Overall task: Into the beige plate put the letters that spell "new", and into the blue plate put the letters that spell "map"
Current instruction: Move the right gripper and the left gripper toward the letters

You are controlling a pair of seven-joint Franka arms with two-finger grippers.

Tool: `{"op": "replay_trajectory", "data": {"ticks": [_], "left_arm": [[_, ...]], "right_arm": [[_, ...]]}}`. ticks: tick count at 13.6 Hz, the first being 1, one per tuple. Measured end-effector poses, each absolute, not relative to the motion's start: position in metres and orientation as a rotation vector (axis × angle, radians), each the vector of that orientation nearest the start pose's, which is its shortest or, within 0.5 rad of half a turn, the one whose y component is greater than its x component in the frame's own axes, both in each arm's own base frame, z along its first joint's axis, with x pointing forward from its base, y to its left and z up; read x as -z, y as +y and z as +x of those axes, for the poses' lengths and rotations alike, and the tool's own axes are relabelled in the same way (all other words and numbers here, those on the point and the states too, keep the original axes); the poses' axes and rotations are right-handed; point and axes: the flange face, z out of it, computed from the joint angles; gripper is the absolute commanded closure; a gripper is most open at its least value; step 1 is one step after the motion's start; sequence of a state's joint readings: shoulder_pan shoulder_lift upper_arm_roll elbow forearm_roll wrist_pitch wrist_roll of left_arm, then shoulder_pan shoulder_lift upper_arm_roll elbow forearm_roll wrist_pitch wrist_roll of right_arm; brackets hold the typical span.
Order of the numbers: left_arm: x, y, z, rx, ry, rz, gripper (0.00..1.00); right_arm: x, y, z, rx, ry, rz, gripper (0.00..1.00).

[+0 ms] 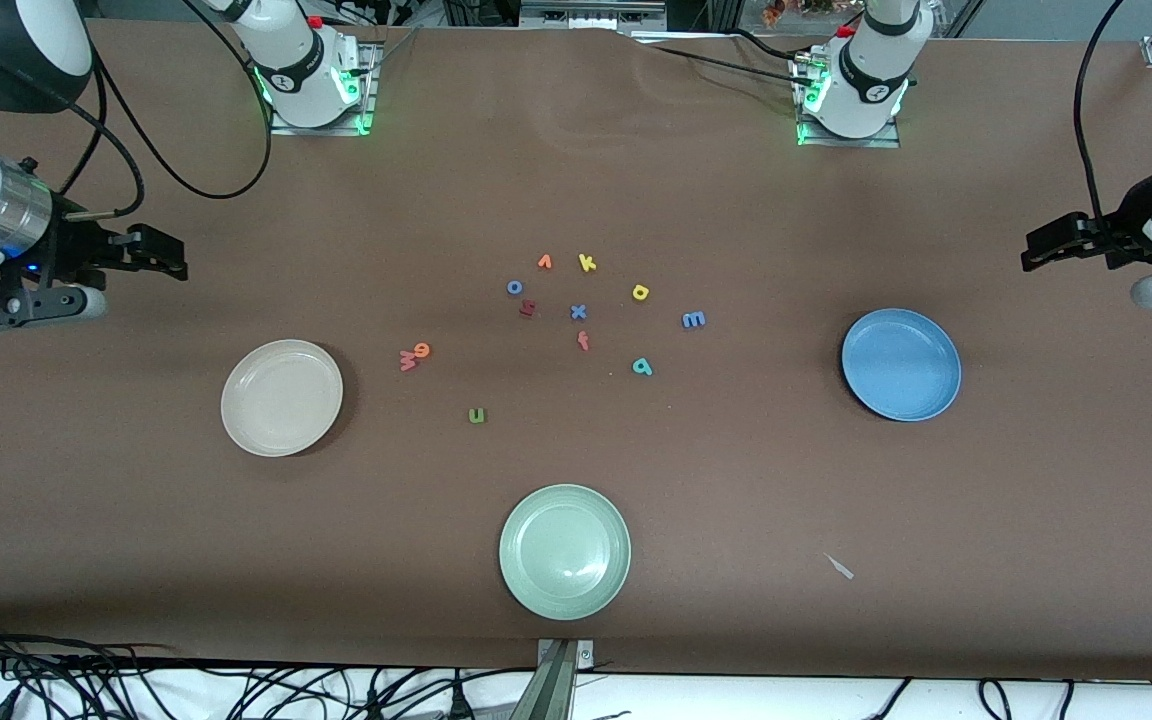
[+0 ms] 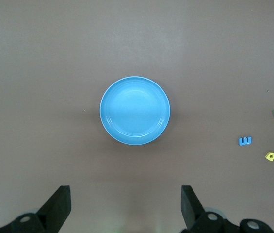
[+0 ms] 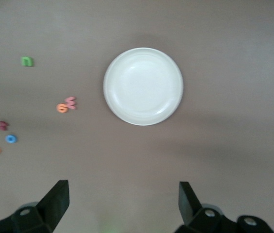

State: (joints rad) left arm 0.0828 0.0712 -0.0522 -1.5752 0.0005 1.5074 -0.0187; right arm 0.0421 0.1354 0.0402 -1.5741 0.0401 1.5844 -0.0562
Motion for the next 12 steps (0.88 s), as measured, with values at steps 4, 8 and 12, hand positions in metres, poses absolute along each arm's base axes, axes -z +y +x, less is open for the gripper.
{"op": "replay_trajectory", "data": {"ticks": [4,8,12], "left_arm": [[-0.561,0.012,0.573,-0.265,-0.058,-3.135,0.0],[-0.489,-0.06,0.596,-0.424,0.041,-3.107,0.0],[-0.425,-0.201,0.61,-0.321,-0.083,-3.16,0.0]], "right_arm": [[-0.528,0.07,0.597,-0.179,-0.193,-3.061,0.0],[-0.469,0.137,0.615,-0.168,-0.127,-3.075,0.0],[-0.407,0.169,0.62,-0.211,-0.072,-3.086,0.0]]}}
